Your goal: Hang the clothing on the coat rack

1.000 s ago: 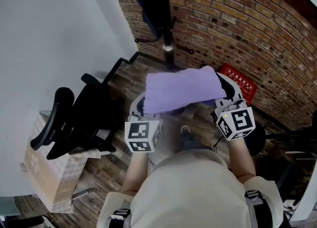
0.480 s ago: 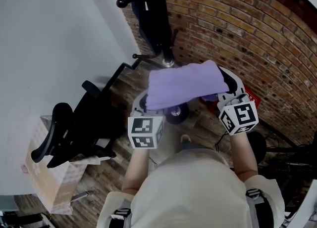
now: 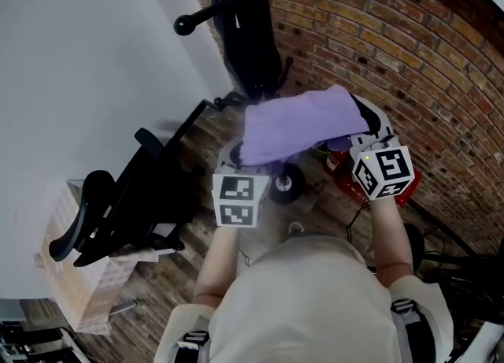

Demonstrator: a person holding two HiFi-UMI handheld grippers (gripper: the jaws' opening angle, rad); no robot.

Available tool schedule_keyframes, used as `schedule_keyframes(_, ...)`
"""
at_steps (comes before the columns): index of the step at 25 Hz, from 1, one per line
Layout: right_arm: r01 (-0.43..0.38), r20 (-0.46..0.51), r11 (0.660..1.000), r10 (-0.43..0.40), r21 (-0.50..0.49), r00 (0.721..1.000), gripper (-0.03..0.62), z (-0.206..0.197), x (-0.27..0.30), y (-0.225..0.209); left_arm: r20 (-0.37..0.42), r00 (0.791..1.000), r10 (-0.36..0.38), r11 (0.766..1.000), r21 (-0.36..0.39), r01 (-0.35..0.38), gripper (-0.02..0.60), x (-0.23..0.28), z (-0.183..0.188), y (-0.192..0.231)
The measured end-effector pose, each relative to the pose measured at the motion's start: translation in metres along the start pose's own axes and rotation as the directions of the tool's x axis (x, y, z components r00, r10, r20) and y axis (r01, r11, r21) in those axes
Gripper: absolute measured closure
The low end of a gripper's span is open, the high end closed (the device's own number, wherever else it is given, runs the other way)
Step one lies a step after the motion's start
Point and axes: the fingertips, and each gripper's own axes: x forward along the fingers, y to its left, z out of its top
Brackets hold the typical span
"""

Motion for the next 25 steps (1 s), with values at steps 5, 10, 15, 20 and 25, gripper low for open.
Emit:
schedule_keyframes(5,-0.028,-0.014,1.0,0.028,-0.002,1.0,0.569,-0.01,0.026,-0.011,-0.02,0.999,0.036,0.999,0.036,-0.036,0.488,0.016,0.001,0.007)
schedule_keyframes(10,-0.046,-0.045,0.999,0.046,0.012,0.998,0.569,-0.029,0.045,-0.02,-0.051,0.997,0.065,0.997,0.048,-0.063,0.488,0.032,-0.006,0.012)
schedule_keyframes(15,-0.059,-0.084,0.998,0.061,0.018,0.995,0.569,-0.053,0.059,-0.026,-0.082,0.994,0.078,0.997,0.035,-0.075,0.488,0.048,-0.019,0.016)
schedule_keyframes(20,-0.073,-0.13,0.997,0.077,0.035,0.989,0.569,-0.079,0.072,-0.028,-0.123,0.989,0.078,0.997,0.016,-0.076,0.488,0.061,-0.036,0.019)
schedule_keyframes(25,-0.074,-0.184,0.994,0.087,0.074,0.979,0.569,-0.111,0.08,-0.029,-0.141,0.987,0.076,0.997,0.01,-0.076,0.486,0.069,-0.047,0.019)
